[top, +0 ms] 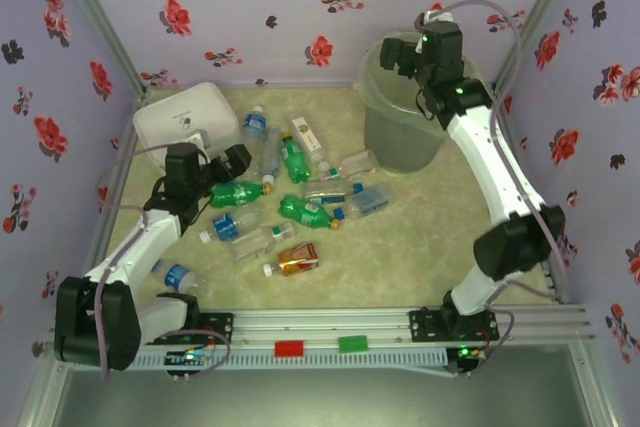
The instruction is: Put the plastic bottles in the bin
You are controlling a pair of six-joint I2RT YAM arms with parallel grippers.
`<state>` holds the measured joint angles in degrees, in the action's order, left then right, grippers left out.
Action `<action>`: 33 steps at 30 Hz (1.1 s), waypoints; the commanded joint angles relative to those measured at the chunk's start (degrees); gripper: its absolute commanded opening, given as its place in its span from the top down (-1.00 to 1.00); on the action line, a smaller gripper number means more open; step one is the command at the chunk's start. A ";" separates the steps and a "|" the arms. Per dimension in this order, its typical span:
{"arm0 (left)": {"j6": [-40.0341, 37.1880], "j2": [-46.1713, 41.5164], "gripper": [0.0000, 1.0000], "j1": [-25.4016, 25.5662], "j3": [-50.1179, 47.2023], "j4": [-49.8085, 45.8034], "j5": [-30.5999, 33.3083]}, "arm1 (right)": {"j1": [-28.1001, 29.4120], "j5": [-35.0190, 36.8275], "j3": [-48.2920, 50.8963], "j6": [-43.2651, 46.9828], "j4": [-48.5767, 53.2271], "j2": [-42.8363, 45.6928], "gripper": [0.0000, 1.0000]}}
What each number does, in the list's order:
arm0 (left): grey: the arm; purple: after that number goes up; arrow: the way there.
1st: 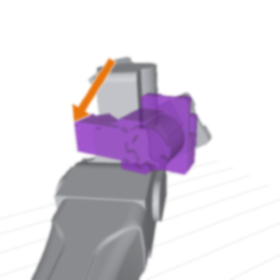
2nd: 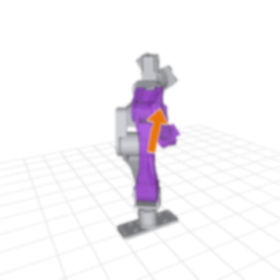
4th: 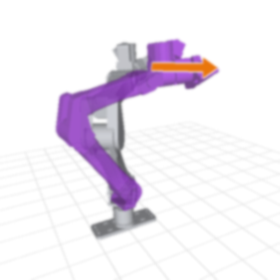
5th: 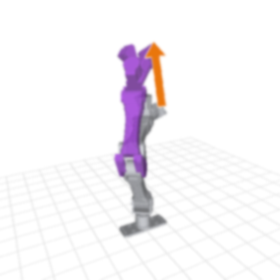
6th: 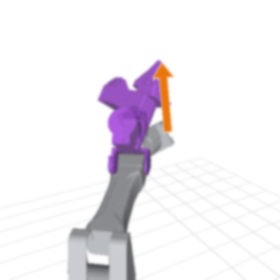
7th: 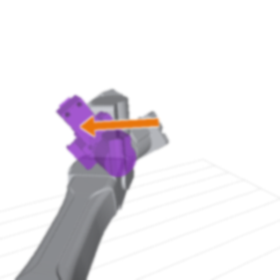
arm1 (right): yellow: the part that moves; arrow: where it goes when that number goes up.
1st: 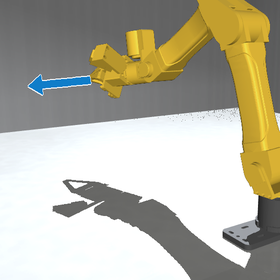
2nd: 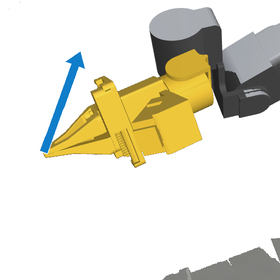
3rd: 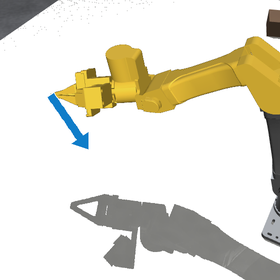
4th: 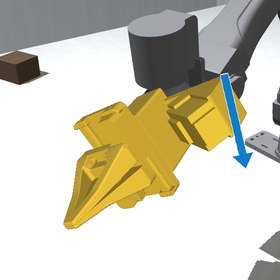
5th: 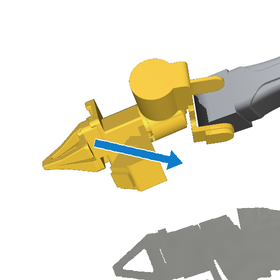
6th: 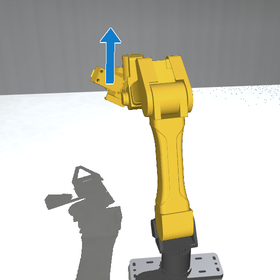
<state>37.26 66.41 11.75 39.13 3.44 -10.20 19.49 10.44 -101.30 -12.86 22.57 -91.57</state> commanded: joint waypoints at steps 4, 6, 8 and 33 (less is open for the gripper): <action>-1.21 -3.46 -1.00 1.03 4.33 -14.81 0.08 | 11.01 -3.24 14.04 4.55 -4.28 10.52 -0.99; -0.84 -5.39 -1.00 1.27 5.06 -21.55 2.49 | 13.56 -4.37 19.26 3.04 -5.80 12.79 -0.99; -0.61 -7.76 -1.00 1.43 5.18 -28.04 5.75 | 15.89 -5.56 24.15 0.60 -6.91 13.90 -0.99; 26.56 -12.87 -1.00 -5.56 -2.79 -64.87 32.08 | 25.77 -10.90 34.59 -6.36 -12.84 0.99 -0.99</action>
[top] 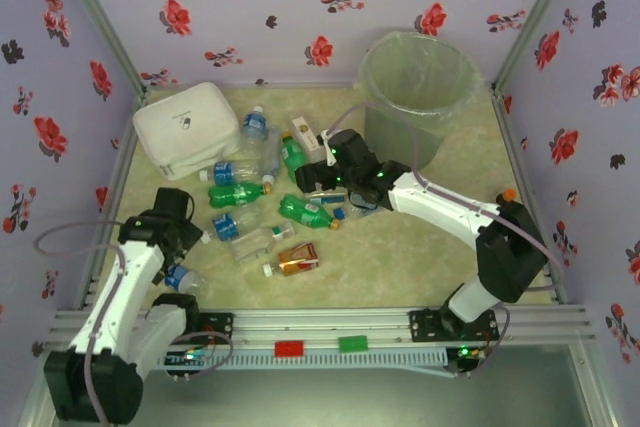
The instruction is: Put the plastic bottles in the bin
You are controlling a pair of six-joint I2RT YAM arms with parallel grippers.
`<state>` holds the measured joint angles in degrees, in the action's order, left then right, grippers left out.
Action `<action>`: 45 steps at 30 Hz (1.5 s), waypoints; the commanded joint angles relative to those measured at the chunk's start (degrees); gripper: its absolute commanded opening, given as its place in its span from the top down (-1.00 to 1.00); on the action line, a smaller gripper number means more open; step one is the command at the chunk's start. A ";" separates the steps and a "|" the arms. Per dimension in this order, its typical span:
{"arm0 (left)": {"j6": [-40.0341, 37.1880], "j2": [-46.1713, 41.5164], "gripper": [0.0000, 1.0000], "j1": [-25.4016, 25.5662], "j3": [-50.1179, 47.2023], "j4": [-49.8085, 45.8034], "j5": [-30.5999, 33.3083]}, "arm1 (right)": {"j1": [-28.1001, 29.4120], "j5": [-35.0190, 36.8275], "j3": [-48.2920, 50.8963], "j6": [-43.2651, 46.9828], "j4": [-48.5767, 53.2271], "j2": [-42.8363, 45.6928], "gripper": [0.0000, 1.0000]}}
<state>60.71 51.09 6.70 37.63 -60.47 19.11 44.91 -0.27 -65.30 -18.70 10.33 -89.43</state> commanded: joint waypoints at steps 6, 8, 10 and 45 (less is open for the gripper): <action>4.59 7.28 -1.00 -0.82 -5.09 7.51 2.08 | 0.36 1.54 -1.46 0.00 0.75 -1.14 -0.99; 4.62 8.70 -1.00 -0.90 -5.84 11.18 1.65 | 0.35 1.89 -1.37 0.00 0.82 -0.96 -0.99; 4.60 10.08 -0.98 -0.94 -6.50 13.54 1.48 | 0.35 2.36 -1.40 -0.07 0.83 -0.92 -0.99; -9.33 -4.61 0.28 6.34 2.97 47.26 -1.15 | 0.01 -22.05 -4.39 -3.44 -10.79 -0.91 -0.99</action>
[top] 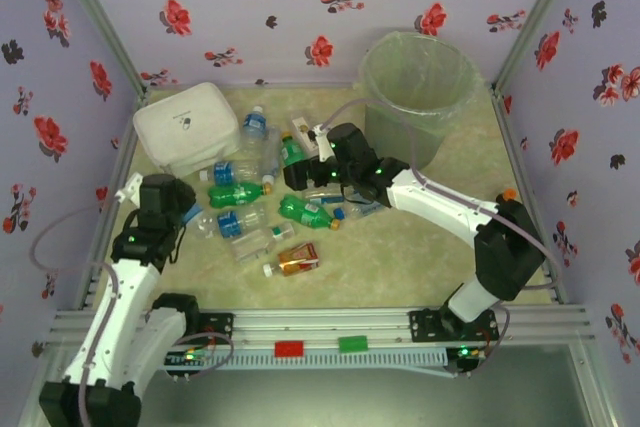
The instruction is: Put the plastic bottles in the bin
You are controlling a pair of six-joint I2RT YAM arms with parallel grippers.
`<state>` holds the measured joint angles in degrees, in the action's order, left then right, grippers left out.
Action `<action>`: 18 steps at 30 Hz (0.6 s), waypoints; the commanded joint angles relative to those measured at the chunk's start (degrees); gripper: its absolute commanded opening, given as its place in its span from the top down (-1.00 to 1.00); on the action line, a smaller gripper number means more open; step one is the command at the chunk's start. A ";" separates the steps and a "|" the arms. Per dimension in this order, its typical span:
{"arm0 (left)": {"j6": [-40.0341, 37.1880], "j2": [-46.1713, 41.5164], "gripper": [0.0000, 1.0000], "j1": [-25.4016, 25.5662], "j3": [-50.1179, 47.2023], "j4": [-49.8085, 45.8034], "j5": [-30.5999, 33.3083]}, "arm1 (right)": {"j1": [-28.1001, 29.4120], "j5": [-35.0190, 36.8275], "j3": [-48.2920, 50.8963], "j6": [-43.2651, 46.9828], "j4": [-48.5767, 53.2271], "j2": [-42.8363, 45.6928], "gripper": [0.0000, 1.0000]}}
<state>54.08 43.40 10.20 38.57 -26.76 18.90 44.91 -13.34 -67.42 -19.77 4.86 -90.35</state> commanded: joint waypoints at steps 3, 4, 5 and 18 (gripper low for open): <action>-1.31 9.35 0.28 6.42 3.15 25.96 -0.96 | -0.04 -14.49 -2.09 -6.03 -10.17 -0.66 -0.99; -0.86 11.65 0.28 7.69 3.75 29.34 -0.96 | -0.01 -15.92 -1.83 -7.47 -12.38 -0.96 -0.99; -0.49 13.65 0.28 8.71 4.35 31.82 -1.10 | 0.00 -16.85 -1.55 -8.76 -13.96 -1.41 -0.99; 7.40 22.71 0.27 16.25 4.60 45.44 -8.04 | 0.07 -18.25 -0.07 -11.50 -18.62 -7.24 -0.99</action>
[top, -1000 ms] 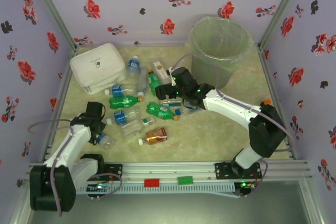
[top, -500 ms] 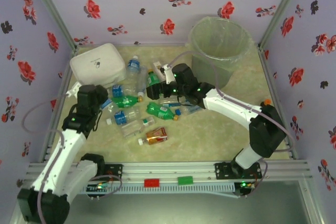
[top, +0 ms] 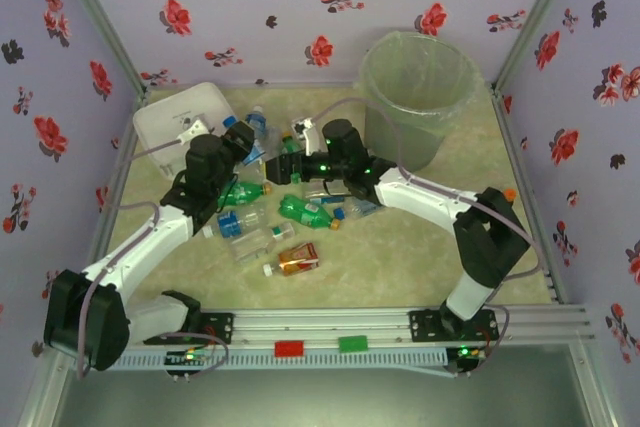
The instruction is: Put the plastic bottles in the bin
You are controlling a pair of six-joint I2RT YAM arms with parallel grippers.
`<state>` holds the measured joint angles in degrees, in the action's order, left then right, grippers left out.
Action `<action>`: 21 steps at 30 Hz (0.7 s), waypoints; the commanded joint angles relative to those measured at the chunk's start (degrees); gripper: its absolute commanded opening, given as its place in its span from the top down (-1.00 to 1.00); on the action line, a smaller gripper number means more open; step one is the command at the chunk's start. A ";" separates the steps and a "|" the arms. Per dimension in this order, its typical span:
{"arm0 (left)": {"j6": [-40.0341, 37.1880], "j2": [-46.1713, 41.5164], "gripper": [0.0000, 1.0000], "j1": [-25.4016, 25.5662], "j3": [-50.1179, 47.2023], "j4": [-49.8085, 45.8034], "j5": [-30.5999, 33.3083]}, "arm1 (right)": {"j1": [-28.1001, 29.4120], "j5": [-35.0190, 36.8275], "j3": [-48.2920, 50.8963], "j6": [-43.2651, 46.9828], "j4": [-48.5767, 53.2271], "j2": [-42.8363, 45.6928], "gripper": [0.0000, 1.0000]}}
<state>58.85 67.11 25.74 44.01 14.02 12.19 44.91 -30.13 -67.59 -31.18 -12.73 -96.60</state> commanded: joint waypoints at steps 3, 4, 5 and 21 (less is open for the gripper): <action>4.69 -0.81 0.26 0.83 -1.63 5.17 -2.83 | 0.09 -2.38 -0.29 -0.28 -1.84 -2.14 -0.96; 5.48 -0.66 0.26 0.93 -2.00 5.67 -3.32 | 0.09 -2.64 -0.68 -0.35 -1.98 -2.63 -0.95; 6.03 -0.33 0.26 0.90 -2.25 6.24 -3.71 | 0.08 -2.91 -1.12 -0.33 -2.00 -3.05 -0.94; 9.61 3.32 0.20 2.28 -3.08 8.70 -6.77 | 0.09 -3.76 -2.82 -1.77 -4.67 -6.41 -0.18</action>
<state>67.18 69.91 27.16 41.80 19.64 6.81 44.91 -33.74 -69.08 -32.34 -15.77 -101.97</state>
